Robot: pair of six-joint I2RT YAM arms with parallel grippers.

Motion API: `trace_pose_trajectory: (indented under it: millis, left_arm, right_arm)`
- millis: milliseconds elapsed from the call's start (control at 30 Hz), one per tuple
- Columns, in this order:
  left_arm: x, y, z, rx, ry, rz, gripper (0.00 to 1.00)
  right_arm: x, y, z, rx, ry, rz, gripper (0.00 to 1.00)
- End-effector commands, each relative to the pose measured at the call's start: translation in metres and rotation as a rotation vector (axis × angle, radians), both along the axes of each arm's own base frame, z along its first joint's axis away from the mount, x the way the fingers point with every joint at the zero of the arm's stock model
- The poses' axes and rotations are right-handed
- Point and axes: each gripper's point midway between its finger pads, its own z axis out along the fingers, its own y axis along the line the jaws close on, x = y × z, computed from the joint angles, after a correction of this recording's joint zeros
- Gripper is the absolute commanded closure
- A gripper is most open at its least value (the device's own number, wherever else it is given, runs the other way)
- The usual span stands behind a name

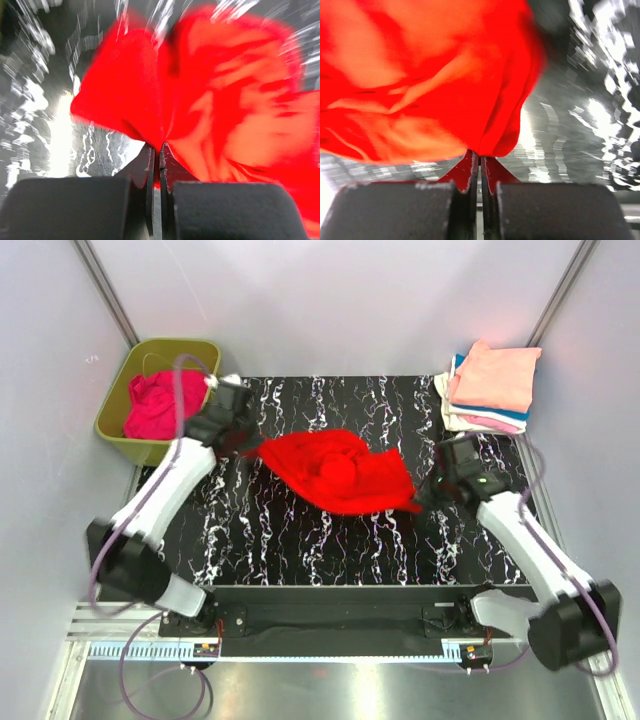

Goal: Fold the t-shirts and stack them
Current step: Flatten the tshirt out

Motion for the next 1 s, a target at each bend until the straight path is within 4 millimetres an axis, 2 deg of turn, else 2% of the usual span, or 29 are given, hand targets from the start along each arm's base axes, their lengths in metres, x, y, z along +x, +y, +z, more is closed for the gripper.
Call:
trace_pose_trajectory:
  millis: [0, 33, 100, 133, 167, 200, 233, 267, 333, 367, 433, 467, 533, 567, 600, 633, 667, 700, 733, 800, 833, 867, 900, 933, 967]
  left_arm:
    - [-0.029, 0.028, 0.123, 0.034, -0.222, 0.013, 1.00]
    - [-0.037, 0.029, 0.138, 0.025, -0.239, -0.001, 1.00]
    - [-0.057, 0.029, 0.172, 0.011, -0.255, -0.051, 1.00]
    - [-0.062, 0.029, 0.179, 0.019, -0.252, -0.078, 0.99]
    - [-0.063, 0.027, 0.181, 0.025, -0.227, -0.096, 0.99]
    - [-0.073, 0.026, 0.194, 0.016, -0.218, -0.125, 0.98]
    - [-0.075, 0.024, 0.196, 0.018, -0.205, -0.144, 0.96]
    - [-0.072, 0.022, 0.193, 0.031, -0.180, -0.168, 0.95]
    - [-0.070, 0.020, 0.191, 0.044, -0.168, -0.194, 0.92]
    - [-0.062, 0.019, 0.181, 0.057, -0.139, -0.196, 0.87]
    - [-0.051, 0.015, 0.160, 0.067, -0.076, -0.225, 0.85]
    - [-0.036, 0.015, 0.132, 0.082, 0.003, -0.222, 0.80]
    - [-0.017, 0.006, 0.102, 0.051, 0.083, -0.258, 0.80]
    - [0.001, 0.007, 0.069, 0.059, 0.172, -0.242, 0.76]
    - [0.006, 0.006, 0.054, 0.059, 0.222, -0.237, 0.69]
    - [0.012, 0.005, 0.041, 0.056, 0.259, -0.228, 0.59]
    - [0.016, -0.001, 0.023, 0.049, 0.304, -0.236, 0.49]
    - [0.015, -0.004, 0.021, 0.039, 0.303, -0.240, 0.37]
    - [0.015, -0.007, 0.021, 0.031, 0.286, -0.245, 0.29]
    - [0.008, -0.008, 0.027, 0.019, 0.218, -0.246, 0.17]
    - [0.002, -0.006, 0.037, 0.016, 0.181, -0.244, 0.10]
    - [-0.004, -0.002, 0.027, 0.024, 0.198, -0.235, 0.10]
    - [-0.008, 0.004, 0.024, 0.043, 0.203, -0.217, 0.10]
    - [-0.014, 0.007, 0.025, 0.041, 0.199, -0.203, 0.11]
    - [-0.022, 0.012, 0.011, 0.051, 0.227, -0.191, 0.12]
  right_arm:
    - [0.000, -0.001, 0.096, 0.068, -0.187, -0.011, 1.00]
    - [0.002, -0.001, 0.129, 0.086, -0.260, -0.011, 1.00]
    - [-0.010, -0.008, 0.158, 0.085, -0.308, -0.014, 1.00]
    - [-0.013, -0.009, 0.183, 0.099, -0.365, -0.016, 1.00]
    - [-0.016, -0.018, 0.188, 0.066, -0.369, -0.041, 1.00]
    - [-0.017, -0.022, 0.196, 0.052, -0.383, -0.045, 1.00]
    - [-0.017, -0.025, 0.208, 0.042, -0.411, -0.049, 1.00]
    - [-0.014, -0.031, 0.208, 0.011, -0.414, -0.068, 1.00]
    - [-0.002, -0.033, 0.202, -0.031, -0.390, -0.069, 1.00]
    - [0.002, -0.034, 0.197, -0.043, -0.371, -0.073, 1.00]
    - [0.027, -0.035, 0.174, -0.059, -0.306, -0.084, 1.00]
    - [0.046, -0.028, 0.159, -0.035, -0.266, -0.074, 1.00]
    - [0.073, -0.041, 0.130, -0.013, -0.206, -0.127, 1.00]
    - [0.098, -0.035, 0.103, 0.024, -0.141, -0.115, 0.98]
    - [0.116, -0.045, 0.097, 0.039, -0.127, -0.133, 0.75]
    - [0.129, -0.042, 0.089, 0.056, -0.101, -0.100, 0.58]
    - [0.136, -0.045, 0.057, 0.022, 0.018, -0.082, 0.42]
    - [0.141, -0.048, 0.054, -0.009, 0.038, -0.055, 0.30]
    - [0.150, -0.052, 0.062, -0.033, 0.021, -0.053, 0.12]
    - [0.151, -0.056, 0.066, -0.057, 0.008, -0.062, 0.07]
    - [0.146, -0.058, 0.063, -0.063, 0.007, -0.069, 0.04]
    - [0.146, -0.058, 0.071, -0.058, -0.036, -0.074, 0.03]
    - [0.142, -0.058, 0.069, -0.054, -0.037, -0.082, 0.03]
    - [0.133, -0.057, 0.058, -0.049, -0.009, -0.080, 0.02]
    - [0.128, -0.055, 0.060, -0.036, -0.023, -0.081, 0.02]
